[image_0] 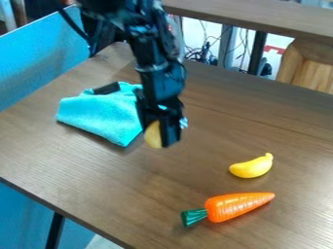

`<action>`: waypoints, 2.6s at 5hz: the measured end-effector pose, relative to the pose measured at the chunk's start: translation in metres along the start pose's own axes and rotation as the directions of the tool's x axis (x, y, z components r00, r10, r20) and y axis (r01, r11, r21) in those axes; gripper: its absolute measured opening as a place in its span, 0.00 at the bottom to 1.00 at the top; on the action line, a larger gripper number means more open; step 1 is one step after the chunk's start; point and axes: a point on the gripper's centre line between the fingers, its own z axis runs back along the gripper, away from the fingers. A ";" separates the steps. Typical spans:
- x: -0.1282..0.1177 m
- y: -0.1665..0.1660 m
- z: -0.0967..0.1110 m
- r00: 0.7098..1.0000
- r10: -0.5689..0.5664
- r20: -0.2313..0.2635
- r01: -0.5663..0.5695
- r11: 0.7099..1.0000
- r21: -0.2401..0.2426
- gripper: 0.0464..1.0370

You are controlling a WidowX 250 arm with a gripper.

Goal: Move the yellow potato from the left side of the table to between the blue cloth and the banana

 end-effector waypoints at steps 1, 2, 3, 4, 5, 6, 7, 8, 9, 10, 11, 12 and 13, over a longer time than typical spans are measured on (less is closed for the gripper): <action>0.011 0.002 -0.016 1.000 0.022 -0.016 -0.021 1.000 0.020 0.68; 0.019 0.011 -0.024 0.999 0.043 -0.006 -0.042 0.998 0.053 0.68; 0.024 0.011 -0.034 0.998 0.065 -0.019 -0.063 0.993 0.098 0.68; 0.027 0.011 -0.036 0.997 0.075 -0.030 -0.071 0.991 0.116 0.68; 0.027 0.009 -0.039 0.996 0.075 -0.048 -0.068 0.989 0.133 0.73; 0.027 0.007 -0.041 0.996 0.076 -0.055 -0.066 0.985 0.161 0.95; 0.027 0.005 -0.041 0.997 0.072 -0.033 -0.065 0.984 0.168 0.95; 0.022 -0.002 -0.040 0.997 0.078 -0.024 -0.073 0.986 0.149 0.96; 0.023 -0.011 -0.028 0.997 0.074 0.017 -0.076 0.991 0.107 0.96; 0.026 -0.030 -0.001 0.994 0.064 0.089 -0.067 0.997 0.031 0.96; 0.012 -0.029 0.021 0.987 0.089 0.131 -0.102 0.990 0.093 0.96; -0.004 -0.026 0.036 0.984 0.095 0.149 -0.119 0.980 0.161 0.96; -0.013 -0.024 0.041 0.985 0.088 0.149 -0.117 0.973 0.197 0.96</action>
